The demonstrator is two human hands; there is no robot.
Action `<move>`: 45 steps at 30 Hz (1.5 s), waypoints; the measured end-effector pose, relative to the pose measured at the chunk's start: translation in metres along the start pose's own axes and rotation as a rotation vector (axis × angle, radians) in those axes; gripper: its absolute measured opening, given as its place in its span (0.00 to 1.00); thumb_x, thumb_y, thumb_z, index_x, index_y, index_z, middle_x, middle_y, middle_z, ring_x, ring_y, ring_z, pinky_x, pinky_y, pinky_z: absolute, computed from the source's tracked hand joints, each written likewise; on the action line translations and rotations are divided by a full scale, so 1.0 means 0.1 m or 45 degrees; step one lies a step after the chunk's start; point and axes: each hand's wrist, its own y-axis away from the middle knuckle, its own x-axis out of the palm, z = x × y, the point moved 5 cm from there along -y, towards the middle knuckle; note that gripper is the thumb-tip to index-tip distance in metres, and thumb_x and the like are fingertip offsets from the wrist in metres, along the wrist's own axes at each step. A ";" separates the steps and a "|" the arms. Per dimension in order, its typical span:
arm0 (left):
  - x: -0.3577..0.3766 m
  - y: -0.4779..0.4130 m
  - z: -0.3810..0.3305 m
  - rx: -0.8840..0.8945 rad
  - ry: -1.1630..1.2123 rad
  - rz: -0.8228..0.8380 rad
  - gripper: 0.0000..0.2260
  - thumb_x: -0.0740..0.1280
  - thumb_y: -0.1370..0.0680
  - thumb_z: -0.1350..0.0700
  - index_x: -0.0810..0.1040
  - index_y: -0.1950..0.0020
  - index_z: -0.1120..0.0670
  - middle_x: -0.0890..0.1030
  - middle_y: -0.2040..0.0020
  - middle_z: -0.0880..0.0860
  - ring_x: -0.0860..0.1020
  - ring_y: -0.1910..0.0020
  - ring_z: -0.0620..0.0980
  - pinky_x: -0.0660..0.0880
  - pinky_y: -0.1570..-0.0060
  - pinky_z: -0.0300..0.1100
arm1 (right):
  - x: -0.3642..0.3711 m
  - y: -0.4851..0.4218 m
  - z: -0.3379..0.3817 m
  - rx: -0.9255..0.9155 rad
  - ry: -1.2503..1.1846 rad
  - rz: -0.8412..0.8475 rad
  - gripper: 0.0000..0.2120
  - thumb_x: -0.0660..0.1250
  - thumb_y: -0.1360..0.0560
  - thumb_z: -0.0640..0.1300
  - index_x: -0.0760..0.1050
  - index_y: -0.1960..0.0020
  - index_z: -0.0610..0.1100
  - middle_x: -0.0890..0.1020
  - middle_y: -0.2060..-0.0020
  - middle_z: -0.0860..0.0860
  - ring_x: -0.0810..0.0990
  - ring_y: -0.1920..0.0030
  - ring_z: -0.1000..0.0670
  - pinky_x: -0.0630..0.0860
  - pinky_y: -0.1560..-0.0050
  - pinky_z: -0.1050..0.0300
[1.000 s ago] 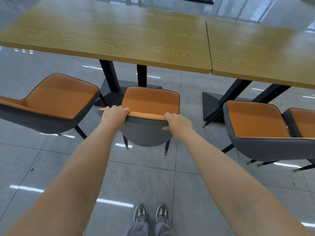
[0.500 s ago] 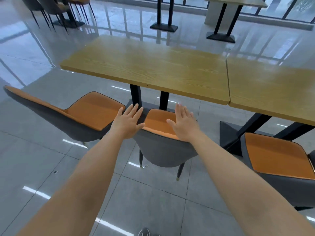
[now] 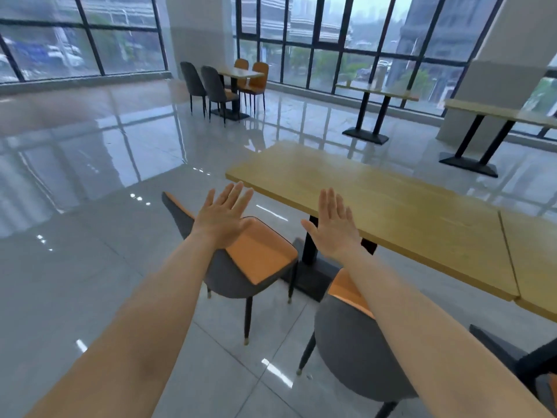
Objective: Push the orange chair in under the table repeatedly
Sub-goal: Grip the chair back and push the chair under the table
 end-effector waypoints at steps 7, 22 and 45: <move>0.11 -0.05 1.69 -0.012 -0.078 0.051 0.30 0.49 0.20 0.41 0.39 0.24 0.49 0.42 0.22 0.51 0.41 0.24 0.50 0.41 0.26 0.53 | 0.36 -0.71 1.52 -0.031 -0.119 0.042 0.34 0.44 0.21 0.60 0.28 0.28 0.43 0.32 0.26 0.47 0.33 0.26 0.47 0.34 0.27 0.50; 1.23 -1.07 3.26 0.121 -0.079 0.287 0.33 0.51 0.21 0.39 0.38 0.24 0.50 0.42 0.22 0.52 0.42 0.24 0.51 0.42 0.26 0.54 | 1.70 -2.16 2.88 -0.044 -0.090 0.287 0.37 0.44 0.22 0.62 0.27 0.29 0.43 0.33 0.26 0.46 0.34 0.26 0.46 0.36 0.27 0.49; 2.67 -2.27 3.29 0.890 -0.181 0.699 0.31 0.67 0.25 0.55 0.56 0.26 0.46 0.47 0.22 0.56 0.47 0.24 0.56 0.48 0.27 0.58 | 2.59 -2.52 2.92 0.544 -0.058 0.391 0.30 0.67 0.26 0.46 0.58 0.29 0.41 0.71 0.34 0.42 0.67 0.33 0.41 0.62 0.32 0.47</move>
